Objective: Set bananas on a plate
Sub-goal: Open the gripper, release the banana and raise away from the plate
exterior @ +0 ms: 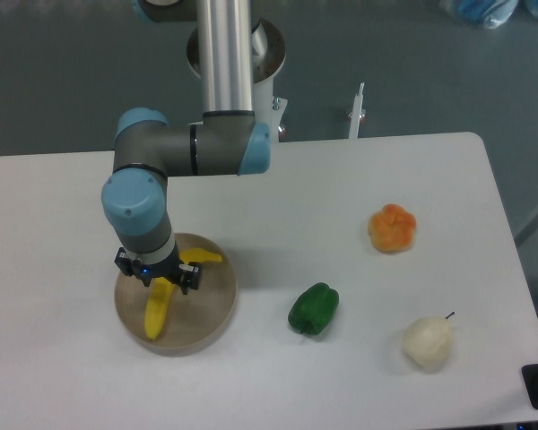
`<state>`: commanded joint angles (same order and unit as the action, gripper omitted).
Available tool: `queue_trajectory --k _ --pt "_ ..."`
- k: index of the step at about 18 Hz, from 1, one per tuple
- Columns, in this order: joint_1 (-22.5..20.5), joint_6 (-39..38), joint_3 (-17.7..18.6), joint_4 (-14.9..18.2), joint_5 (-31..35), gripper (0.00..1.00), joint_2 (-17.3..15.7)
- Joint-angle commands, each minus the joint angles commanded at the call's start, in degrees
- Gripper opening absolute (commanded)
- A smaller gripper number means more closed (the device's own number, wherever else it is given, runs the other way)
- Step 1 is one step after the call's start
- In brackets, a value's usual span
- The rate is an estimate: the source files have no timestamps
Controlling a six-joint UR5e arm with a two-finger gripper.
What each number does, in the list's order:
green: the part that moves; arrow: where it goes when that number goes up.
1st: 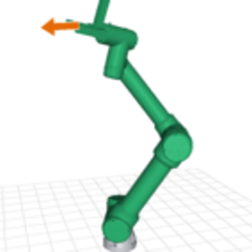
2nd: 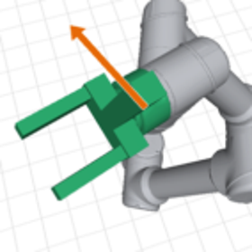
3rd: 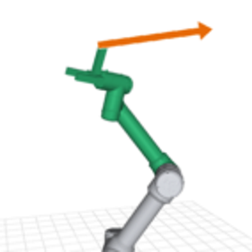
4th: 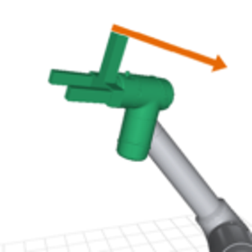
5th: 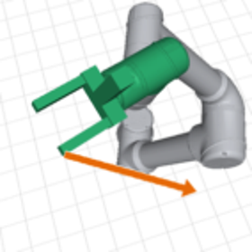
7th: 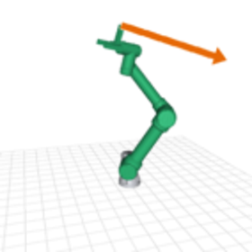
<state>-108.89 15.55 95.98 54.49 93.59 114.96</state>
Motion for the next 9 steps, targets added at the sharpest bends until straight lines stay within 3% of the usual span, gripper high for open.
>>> queue_trajectory --k 4,9 --pt "-3.9 4.5 -2.2 0.0 7.1 1.00 -0.5" --pt "-10.5 17.9 -2.9 0.1 8.0 1.00 -2.2"
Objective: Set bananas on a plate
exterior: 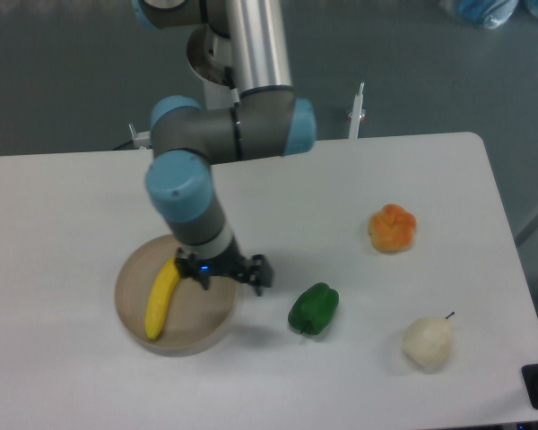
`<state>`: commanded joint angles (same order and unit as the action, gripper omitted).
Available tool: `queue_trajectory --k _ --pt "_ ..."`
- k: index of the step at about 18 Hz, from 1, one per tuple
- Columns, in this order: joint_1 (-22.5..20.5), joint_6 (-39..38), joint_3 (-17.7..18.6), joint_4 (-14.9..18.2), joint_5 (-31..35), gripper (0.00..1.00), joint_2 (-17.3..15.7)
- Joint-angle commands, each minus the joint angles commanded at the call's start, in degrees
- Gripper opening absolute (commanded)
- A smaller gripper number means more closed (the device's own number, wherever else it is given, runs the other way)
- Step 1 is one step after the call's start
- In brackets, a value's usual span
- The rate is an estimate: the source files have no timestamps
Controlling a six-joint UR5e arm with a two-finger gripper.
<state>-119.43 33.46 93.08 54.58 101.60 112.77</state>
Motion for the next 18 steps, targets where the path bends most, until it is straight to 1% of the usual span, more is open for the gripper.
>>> queue_trajectory --k 3,6,9,11,13,16,18 --pt "-4.0 8.4 -0.1 -0.1 -0.4 1.00 -2.4" --pt "-7.6 17.4 -0.3 0.3 -0.4 1.00 -3.4" --pt "-9.9 27.1 -0.8 0.4 -0.4 1.00 -3.8" --pt "-10.6 31.9 -0.8 0.3 -0.4 1.00 -4.1" --pt "-11.1 33.6 -1.1 0.2 -0.9 1.00 -4.1" --pt "-11.2 33.5 -1.7 0.1 -1.2 1.00 -4.0" --pt "-11.1 33.5 -2.1 -0.7 -1.5 1.00 -3.8"
